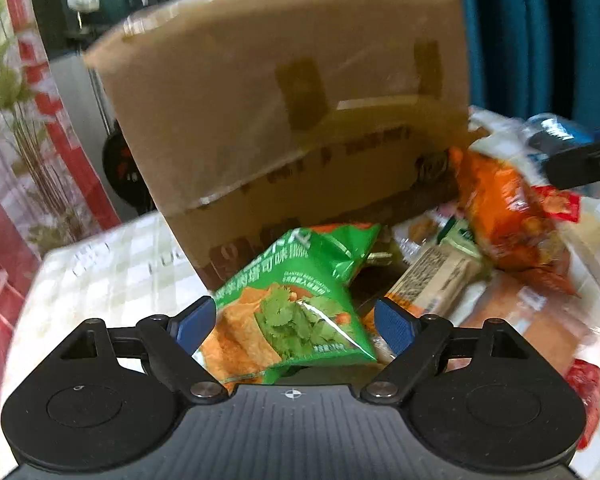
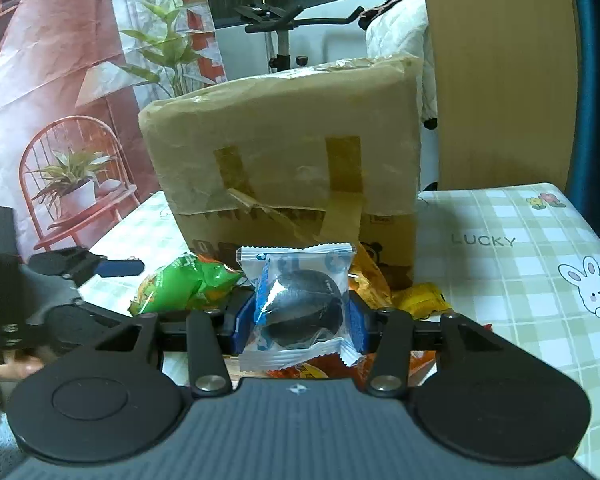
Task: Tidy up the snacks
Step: 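Grasp the green chip bag with left gripper while right grasps black wrapped pastry, then carry both snacks over the lined box and open both grippers to drop them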
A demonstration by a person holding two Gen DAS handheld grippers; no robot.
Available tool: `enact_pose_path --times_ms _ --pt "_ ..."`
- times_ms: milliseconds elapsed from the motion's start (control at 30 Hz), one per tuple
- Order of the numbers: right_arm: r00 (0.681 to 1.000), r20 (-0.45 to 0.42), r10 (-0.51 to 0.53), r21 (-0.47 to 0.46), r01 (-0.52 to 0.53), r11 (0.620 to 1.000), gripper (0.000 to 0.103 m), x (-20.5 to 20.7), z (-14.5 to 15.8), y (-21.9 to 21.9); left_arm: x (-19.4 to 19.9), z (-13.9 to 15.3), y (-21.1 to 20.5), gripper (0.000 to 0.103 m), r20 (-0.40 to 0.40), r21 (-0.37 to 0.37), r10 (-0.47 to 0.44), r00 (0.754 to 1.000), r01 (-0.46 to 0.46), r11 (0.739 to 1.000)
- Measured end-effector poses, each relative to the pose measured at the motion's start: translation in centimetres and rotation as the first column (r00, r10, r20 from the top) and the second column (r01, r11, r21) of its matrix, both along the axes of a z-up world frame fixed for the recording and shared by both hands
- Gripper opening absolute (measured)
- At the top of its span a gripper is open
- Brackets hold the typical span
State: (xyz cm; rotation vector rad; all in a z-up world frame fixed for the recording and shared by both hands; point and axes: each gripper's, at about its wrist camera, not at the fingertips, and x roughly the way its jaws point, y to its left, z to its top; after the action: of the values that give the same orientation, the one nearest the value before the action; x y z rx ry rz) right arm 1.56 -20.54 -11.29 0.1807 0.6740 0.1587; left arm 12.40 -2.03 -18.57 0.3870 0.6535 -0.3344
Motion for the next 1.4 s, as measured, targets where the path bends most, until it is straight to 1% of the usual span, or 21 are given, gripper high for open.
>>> enact_pose_path --times_ms 100,167,200,267,300,333,367,467,600,767,933,1033,1133,1233,1333,1400 --pt "1.0 -0.008 -0.007 0.0 0.007 1.0 0.049 0.1 -0.2 -0.3 1.6 -0.4 0.1 0.086 -0.024 -0.014 0.056 0.998 -0.056 0.998" --pt "1.0 -0.015 -0.016 0.004 0.016 1.0 0.049 0.2 -0.4 -0.5 2.1 -0.2 0.4 0.069 -0.027 -0.042 0.066 0.997 -0.067 0.997" --pt "1.0 -0.017 -0.019 0.006 0.019 1.0 0.049 0.3 -0.4 -0.5 2.1 0.1 0.6 0.065 -0.026 -0.046 0.065 0.998 -0.066 0.997" --pt "0.999 -0.017 -0.027 0.002 0.027 1.0 0.049 0.2 -0.4 -0.7 1.7 0.7 1.2 0.051 -0.02 -0.061 0.06 0.998 -0.061 0.996" --pt "0.999 -0.016 -0.029 -0.002 0.029 1.0 0.049 0.2 -0.4 -0.7 1.5 1.2 1.7 0.049 -0.022 -0.091 0.049 0.999 -0.051 0.995" --pt "0.999 -0.015 -0.031 -0.003 0.031 1.0 0.049 0.2 -0.4 -0.7 1.3 1.6 2.3 0.048 -0.026 -0.127 0.04 0.999 -0.043 0.991" --pt "0.999 -0.013 -0.031 -0.002 0.031 1.0 0.049 0.1 -0.3 -0.7 1.0 1.9 2.7 0.048 -0.024 -0.147 0.041 0.999 -0.044 0.988" --pt "1.0 -0.005 -0.027 -0.006 0.027 1.0 0.049 0.0 -0.1 -0.5 -0.4 2.9 3.8 0.047 0.011 -0.18 0.053 0.999 -0.05 0.982" --pt "1.0 0.011 -0.016 -0.011 0.016 1.0 0.049 -0.2 0.7 -0.2 -1.6 5.2 5.2 0.047 0.039 -0.249 0.066 0.997 -0.054 0.967" --pt "0.998 0.059 0.0 -0.021 0.002 1.0 0.049 -0.5 2.6 0.2 -3.5 9.0 5.6 0.047 0.128 -0.306 0.076 0.989 -0.033 0.952" --pt "0.991 0.13 0.028 -0.042 -0.023 0.999 0.049 -0.6 5.5 0.6 -4.2 13.1 5.2 0.047 0.225 -0.347 0.079 0.971 0.004 0.938" --pt "0.984 0.174 0.041 -0.057 -0.032 0.998 0.049 0.1 7.6 0.6 -3.7 15.3 4.6 0.047 0.264 -0.373 0.092 0.96 0.014 0.928" --pt "0.974 0.22 0.053 -0.074 -0.038 0.997 0.049 1.4 9.9 0.7 -2.7 17.3 3.9 0.047 0.31 -0.383 0.099 0.945 0.029 0.923" --pt "0.964 0.256 0.069 -0.101 -0.045 0.994 0.049 3.0 11.5 0.8 -1.4 19.0 3.1 0.047 0.327 -0.403 0.101 0.94 0.042 0.914" --pt "0.959 0.273 0.077 -0.123 -0.045 0.991 0.049 5.2 12.4 0.7 0.5 20.0 2.0 0.047 0.34 -0.387 0.093 0.936 0.049 0.921" --pt "0.959 0.273 0.073 -0.14 -0.036 0.99 0.049 7.1 12.6 0.5 2.0 20.4 1.4 0.048 0.339 -0.391 0.093 0.936 0.051 0.919"
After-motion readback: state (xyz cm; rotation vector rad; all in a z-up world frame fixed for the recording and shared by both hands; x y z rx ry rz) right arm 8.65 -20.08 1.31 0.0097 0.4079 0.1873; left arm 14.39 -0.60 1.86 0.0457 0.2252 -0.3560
